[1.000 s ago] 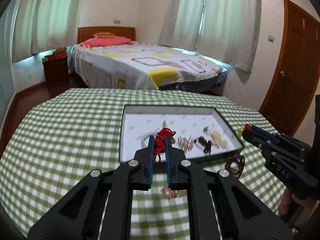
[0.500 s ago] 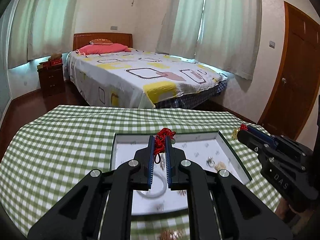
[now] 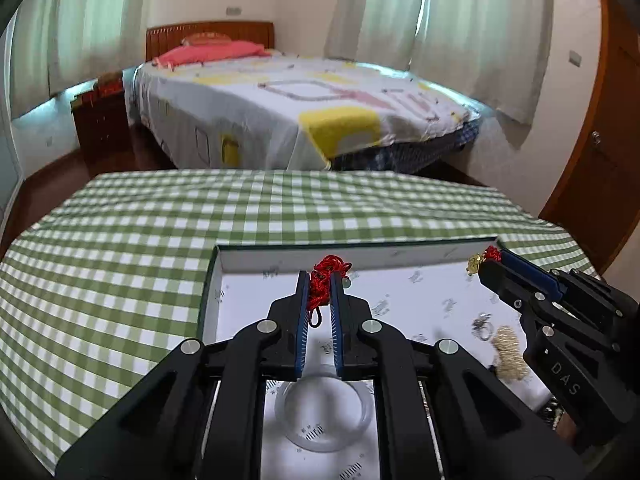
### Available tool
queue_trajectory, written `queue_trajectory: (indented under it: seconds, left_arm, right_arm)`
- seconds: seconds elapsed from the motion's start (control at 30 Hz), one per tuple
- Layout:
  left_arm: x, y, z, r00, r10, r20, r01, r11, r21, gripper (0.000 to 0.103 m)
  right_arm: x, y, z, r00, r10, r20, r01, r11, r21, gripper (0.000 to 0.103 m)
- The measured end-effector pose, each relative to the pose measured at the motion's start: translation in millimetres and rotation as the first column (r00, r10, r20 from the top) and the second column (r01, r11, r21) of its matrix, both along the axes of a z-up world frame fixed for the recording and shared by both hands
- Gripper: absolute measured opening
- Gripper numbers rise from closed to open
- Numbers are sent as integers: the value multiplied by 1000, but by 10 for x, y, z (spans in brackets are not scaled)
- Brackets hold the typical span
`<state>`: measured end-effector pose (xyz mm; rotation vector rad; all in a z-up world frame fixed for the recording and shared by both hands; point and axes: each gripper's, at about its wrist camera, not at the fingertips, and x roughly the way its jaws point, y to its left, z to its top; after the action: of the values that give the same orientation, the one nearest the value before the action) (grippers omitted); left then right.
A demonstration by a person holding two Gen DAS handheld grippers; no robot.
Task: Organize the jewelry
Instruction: 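Lower both red tassel charms into the tray and open both tools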
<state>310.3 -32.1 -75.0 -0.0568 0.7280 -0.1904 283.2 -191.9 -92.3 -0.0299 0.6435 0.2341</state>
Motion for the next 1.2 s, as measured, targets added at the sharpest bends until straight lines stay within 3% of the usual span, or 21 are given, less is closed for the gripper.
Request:
queue_trajectory:
  seconds: [0.37,0.73,0.77,0.9,1.07,1.2]
  left_arm:
    - [220,-52,-240,996,-5,-87,8,999,39,10]
    - [294,-62,-342,992,10,-122,-3,998,55,12]
    - [293,-61,-347,992,12,-123,-5,998,55,14]
    - [285,-50,-340,993,24,-112,-18,998,57,37]
    - [253,-27,-330,994,31,-105,-24,998,62,49]
    - [229,-7,-325,994,35,-102,-29,998,62,56]
  right_arm:
    - [249,-24,-303,990,-13,-140,9,1000,-30,15]
    - [322,-28,-402,982,-18,-188,11,999,-40,15]
    - [322,-27,-401,982,-19,-189,11,999,-40,16]
    - [316,-22,-402,982,-19,-190,11,999,-43,21]
    - [302,-22,-383,983,-28,-181,21,999,-40,37]
    - [291,-21,-369,984,-27,-175,20,999,-40,43]
